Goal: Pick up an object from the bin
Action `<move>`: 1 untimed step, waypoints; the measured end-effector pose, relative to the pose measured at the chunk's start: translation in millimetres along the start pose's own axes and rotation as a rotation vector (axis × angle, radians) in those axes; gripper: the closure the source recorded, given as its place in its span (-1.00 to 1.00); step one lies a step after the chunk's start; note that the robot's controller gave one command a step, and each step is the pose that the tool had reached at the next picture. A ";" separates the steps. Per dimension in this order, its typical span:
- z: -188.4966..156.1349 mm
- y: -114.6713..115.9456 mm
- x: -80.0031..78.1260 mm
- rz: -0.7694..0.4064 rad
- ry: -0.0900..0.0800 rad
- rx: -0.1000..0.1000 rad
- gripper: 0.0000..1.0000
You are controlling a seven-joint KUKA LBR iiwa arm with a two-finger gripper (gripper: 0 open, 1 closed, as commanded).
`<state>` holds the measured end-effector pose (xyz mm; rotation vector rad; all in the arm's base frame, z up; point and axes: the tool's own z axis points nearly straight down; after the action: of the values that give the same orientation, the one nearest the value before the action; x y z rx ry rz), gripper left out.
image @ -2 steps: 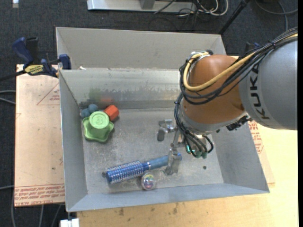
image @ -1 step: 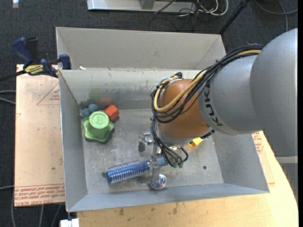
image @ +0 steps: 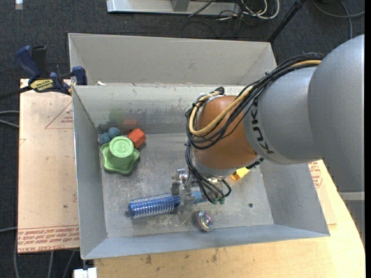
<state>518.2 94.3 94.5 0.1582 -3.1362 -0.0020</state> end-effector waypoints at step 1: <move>-121.4 -12.8 -16.9 -0.049 -0.013 0.001 1.00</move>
Offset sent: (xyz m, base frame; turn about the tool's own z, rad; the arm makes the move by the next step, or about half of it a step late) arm 0.0157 -0.0114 0.1167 -0.0508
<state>536.5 83.1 215.9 0.2354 -3.1441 -0.0019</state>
